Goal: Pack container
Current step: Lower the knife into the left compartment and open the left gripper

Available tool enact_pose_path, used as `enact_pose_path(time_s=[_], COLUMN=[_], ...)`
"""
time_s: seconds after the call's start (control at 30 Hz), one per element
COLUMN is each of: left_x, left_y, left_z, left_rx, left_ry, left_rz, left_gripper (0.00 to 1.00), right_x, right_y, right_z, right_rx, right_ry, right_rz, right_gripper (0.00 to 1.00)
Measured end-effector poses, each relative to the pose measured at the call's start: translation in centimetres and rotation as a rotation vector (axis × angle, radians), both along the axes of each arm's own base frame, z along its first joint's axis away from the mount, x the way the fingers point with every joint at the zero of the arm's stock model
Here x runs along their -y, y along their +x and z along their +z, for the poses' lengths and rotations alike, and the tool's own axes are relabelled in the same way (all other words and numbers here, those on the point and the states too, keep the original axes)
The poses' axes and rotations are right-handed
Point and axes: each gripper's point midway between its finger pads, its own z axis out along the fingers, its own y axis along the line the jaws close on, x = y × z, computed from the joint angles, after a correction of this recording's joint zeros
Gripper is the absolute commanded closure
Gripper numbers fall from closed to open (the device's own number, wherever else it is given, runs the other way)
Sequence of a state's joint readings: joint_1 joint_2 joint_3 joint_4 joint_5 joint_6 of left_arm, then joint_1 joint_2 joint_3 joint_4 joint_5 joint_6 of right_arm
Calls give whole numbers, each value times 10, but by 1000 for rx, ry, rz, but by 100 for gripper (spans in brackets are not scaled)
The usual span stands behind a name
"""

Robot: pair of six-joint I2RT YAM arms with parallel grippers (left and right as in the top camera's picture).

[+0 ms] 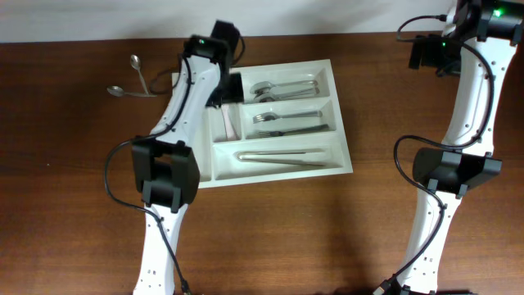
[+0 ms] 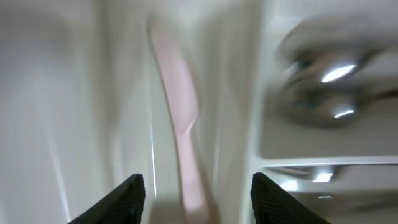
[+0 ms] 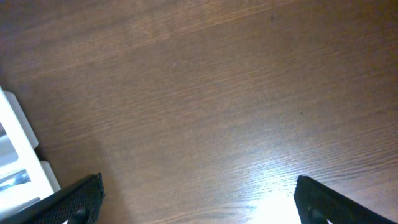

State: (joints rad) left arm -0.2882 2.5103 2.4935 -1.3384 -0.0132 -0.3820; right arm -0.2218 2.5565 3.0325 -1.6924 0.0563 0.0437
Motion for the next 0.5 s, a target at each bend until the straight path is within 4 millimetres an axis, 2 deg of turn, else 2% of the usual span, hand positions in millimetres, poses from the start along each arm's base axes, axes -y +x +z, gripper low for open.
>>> enact_pose_path(time_s=[0.07, 0.1, 0.17, 0.3, 0.37, 0.5], left_x=[0, 0, 1, 1, 0, -4], left_y=[11, 16, 22, 24, 17, 7], left_z=[27, 42, 67, 102, 111, 111], left_rx=[69, 107, 166, 241, 236, 206], left_ry=[-18, -27, -43, -67, -68, -51], left_rz=[5, 4, 2, 3, 2, 5], left_gripper=[23, 3, 1, 1, 1, 1], right_x=[0, 0, 0, 0, 0, 0], right_y=[0, 0, 0, 0, 0, 0], right_z=[0, 0, 0, 0, 0, 0], right_rx=[0, 0, 0, 0, 0, 0], right_ry=[0, 0, 0, 0, 0, 0], right_rz=[0, 0, 0, 0, 0, 0], right_gripper=[1, 1, 1, 1, 1, 1])
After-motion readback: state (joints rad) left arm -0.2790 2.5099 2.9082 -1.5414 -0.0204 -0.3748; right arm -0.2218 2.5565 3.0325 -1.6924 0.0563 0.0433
